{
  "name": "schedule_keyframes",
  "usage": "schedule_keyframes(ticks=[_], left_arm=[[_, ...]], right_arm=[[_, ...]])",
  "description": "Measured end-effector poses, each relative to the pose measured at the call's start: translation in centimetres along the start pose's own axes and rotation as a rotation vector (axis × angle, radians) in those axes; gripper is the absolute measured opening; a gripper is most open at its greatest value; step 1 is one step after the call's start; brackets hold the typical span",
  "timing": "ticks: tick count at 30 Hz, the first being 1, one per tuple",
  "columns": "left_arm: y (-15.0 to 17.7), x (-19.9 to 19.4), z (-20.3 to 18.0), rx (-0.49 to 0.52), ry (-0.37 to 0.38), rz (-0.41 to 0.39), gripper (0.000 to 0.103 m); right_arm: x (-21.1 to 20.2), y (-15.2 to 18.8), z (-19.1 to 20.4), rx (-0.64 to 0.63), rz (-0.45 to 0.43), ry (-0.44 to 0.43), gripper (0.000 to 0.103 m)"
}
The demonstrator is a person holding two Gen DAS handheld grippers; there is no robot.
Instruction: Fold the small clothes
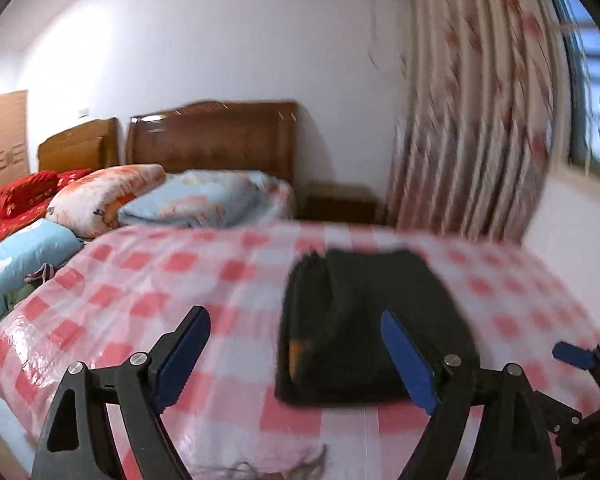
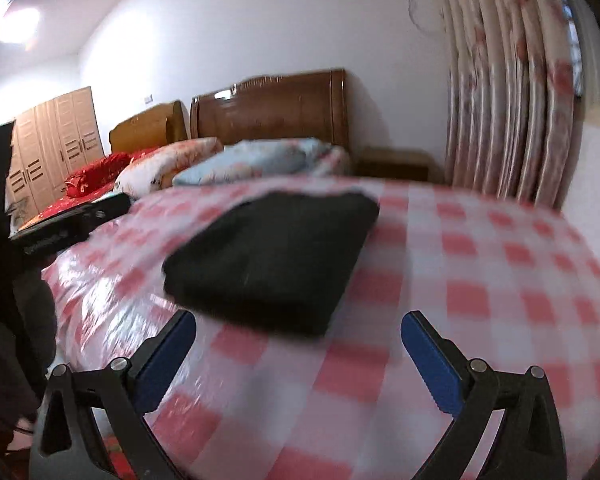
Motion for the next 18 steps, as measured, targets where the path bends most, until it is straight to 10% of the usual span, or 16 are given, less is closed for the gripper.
schedule_keyframes(ticks=[18], left_arm=[[3.5,-4.2,-5.3,0.105,0.117,0.02,0.085]], right_arm=[[-3.0,0.7,1.0,-0.016,-0.02,0.137,0.103]])
Point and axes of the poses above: each gripper's, at about its wrist camera, not at the fingertips, and x roughly the way its jaws point, z to its left, y to its underside, the point moved 5 cm from there along x, roughly the way its jaws point
